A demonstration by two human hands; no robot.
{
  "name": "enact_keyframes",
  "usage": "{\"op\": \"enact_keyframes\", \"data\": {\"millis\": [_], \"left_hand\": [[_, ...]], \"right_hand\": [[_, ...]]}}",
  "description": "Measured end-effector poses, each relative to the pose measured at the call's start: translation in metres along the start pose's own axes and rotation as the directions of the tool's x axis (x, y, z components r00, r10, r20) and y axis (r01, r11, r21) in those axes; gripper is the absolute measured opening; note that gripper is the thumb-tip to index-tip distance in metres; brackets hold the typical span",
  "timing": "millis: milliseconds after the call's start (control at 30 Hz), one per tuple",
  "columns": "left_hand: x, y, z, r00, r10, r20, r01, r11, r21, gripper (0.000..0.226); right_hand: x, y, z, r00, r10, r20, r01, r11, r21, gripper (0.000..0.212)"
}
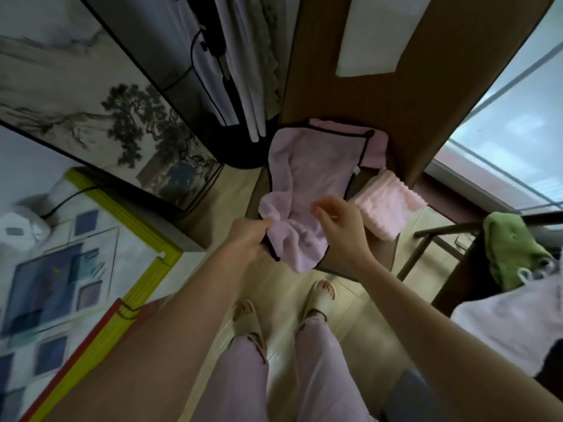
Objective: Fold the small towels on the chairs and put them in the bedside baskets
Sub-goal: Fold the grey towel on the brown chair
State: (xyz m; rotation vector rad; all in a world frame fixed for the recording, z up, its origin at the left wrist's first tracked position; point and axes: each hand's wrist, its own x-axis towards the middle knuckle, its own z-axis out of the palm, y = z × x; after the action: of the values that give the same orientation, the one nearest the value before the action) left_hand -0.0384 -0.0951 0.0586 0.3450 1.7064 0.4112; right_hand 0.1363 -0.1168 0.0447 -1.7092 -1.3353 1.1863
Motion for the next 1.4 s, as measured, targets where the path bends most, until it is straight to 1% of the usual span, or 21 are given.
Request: {"op": "enact_keyframes", "data": {"millis": [67, 233, 333, 433, 500, 600, 633, 667, 700, 733, 800, 833, 867, 900, 967, 1067, 1133, 1167, 1267, 1300, 1400], "left_hand": [[0.001, -0.002, -0.005, 0.998, 0.054, 0.034, -0.055, 0.998, 0.008, 0.034], [-0.012, -0.009, -0.013, 0.971, 0.175, 0.163, -0.181, 0.983, 0.021, 0.032], [-0.022, -0.009, -0.019, 0.937, 0.249, 0.243, -0.234, 0.968, -0.092, 0.031], [-0.033, -0.004, -0.023, 0.917, 0.282, 0.281, -0.207, 0.940, -0.270, 0.033], [-0.037, -0.003, -0.023, 0.912, 0.297, 0.283, -0.199, 0.923, -0.329, 0.036], [-0.039, -0.002, -0.025, 0.892, 0.345, 0.291, -0.237, 0.907, -0.349, 0.033], [-0.039, -0.002, -0.028, 0.883, 0.375, 0.284, -0.282, 0.905, -0.320, 0.028], [-0.038, 0.000, -0.032, 0.863, 0.431, 0.265, -0.379, 0.898, -0.225, 0.021], [-0.037, 0.001, -0.037, 0.817, 0.517, 0.257, -0.520, 0.852, -0.059, 0.015], [-0.035, 0.002, -0.044, 0.732, 0.620, 0.282, -0.669, 0.732, 0.129, 0.012], [-0.029, 0.003, -0.056, 0.492, 0.761, 0.422, -0.861, 0.354, 0.366, 0.017], [-0.028, 0.005, -0.060, 0.382, 0.777, 0.499, -0.895, 0.178, 0.408, 0.022], [-0.029, 0.009, -0.062, 0.303, 0.768, 0.564, -0.906, 0.048, 0.421, 0.027], [-0.030, 0.012, -0.062, 0.252, 0.752, 0.608, -0.907, -0.035, 0.419, 0.030], [-0.032, 0.018, -0.060, 0.210, 0.752, 0.625, -0.904, -0.094, 0.418, 0.027], [-0.038, 0.025, -0.054, 0.230, 0.794, 0.562, -0.916, -0.018, 0.400, 0.019], [-0.040, 0.028, -0.051, 0.270, 0.798, 0.538, -0.934, 0.082, 0.348, 0.012], [-0.041, 0.028, -0.050, 0.315, 0.797, 0.516, -0.936, 0.169, 0.310, 0.009], [-0.046, 0.029, -0.047, 0.521, 0.750, 0.407, -0.844, 0.525, 0.114, 0.011], [-0.047, 0.029, -0.047, 0.566, 0.737, 0.370, -0.807, 0.588, 0.064, 0.011], [-0.044, 0.028, -0.050, 0.640, 0.720, 0.269, -0.748, 0.663, 0.004, 0.013]], "right_hand": [[-0.031, 0.001, 0.015, 1.000, 0.005, -0.006, -0.005, 0.999, 0.031, 0.005], [-0.075, 0.000, 0.059, 0.994, 0.028, -0.109, -0.014, 0.992, 0.128, 0.019], [-0.081, -0.006, 0.070, 0.988, 0.010, -0.151, 0.014, 0.987, 0.157, 0.028], [-0.085, -0.012, 0.076, 0.993, 0.014, -0.117, 0.005, 0.987, 0.158, 0.039], [-0.082, -0.017, 0.079, 0.986, 0.008, -0.167, 0.019, 0.987, 0.160, 0.034], [-0.074, -0.027, 0.075, 0.954, 0.001, -0.298, 0.067, 0.974, 0.217, 0.015], [-0.072, -0.031, 0.071, 0.951, -0.006, -0.310, 0.082, 0.969, 0.232, 0.012], [-0.070, -0.034, 0.065, 0.952, -0.021, -0.305, 0.093, 0.971, 0.222, 0.010], [-0.068, -0.036, 0.060, 0.958, -0.040, -0.285, 0.099, 0.976, 0.196, 0.009], [-0.067, -0.037, 0.054, 0.965, -0.058, -0.255, 0.102, 0.981, 0.165, 0.008], [-0.064, -0.040, 0.043, 0.980, -0.080, -0.184, 0.103, 0.987, 0.120, 0.010], [-0.063, -0.044, 0.039, 0.986, -0.083, -0.148, 0.100, 0.988, 0.113, 0.012], [-0.062, -0.047, 0.035, 0.990, -0.085, -0.110, 0.097, 0.989, 0.108, 0.014], [-0.062, -0.051, 0.034, 0.993, -0.093, -0.076, 0.100, 0.990, 0.101, 0.015], [-0.064, -0.060, 0.033, 0.993, -0.103, -0.053, 0.108, 0.989, 0.098, 0.015], [-0.066, -0.066, 0.032, 0.996, -0.053, -0.077, 0.067, 0.978, 0.196, 0.013], [-0.063, -0.062, 0.029, 0.996, -0.042, -0.080, 0.055, 0.986, 0.158, 0.009], [-0.061, -0.058, 0.027, 0.995, -0.046, -0.086, 0.056, 0.992, 0.113, 0.007], [-0.059, -0.046, 0.020, 0.990, 0.000, -0.141, 0.008, 0.998, 0.057, 0.005], [-0.060, -0.043, 0.017, 0.988, 0.035, -0.153, -0.026, 0.998, 0.064, 0.004], [-0.066, -0.034, 0.007, 0.977, 0.113, -0.180, -0.108, 0.993, 0.041, 0.004]]}}
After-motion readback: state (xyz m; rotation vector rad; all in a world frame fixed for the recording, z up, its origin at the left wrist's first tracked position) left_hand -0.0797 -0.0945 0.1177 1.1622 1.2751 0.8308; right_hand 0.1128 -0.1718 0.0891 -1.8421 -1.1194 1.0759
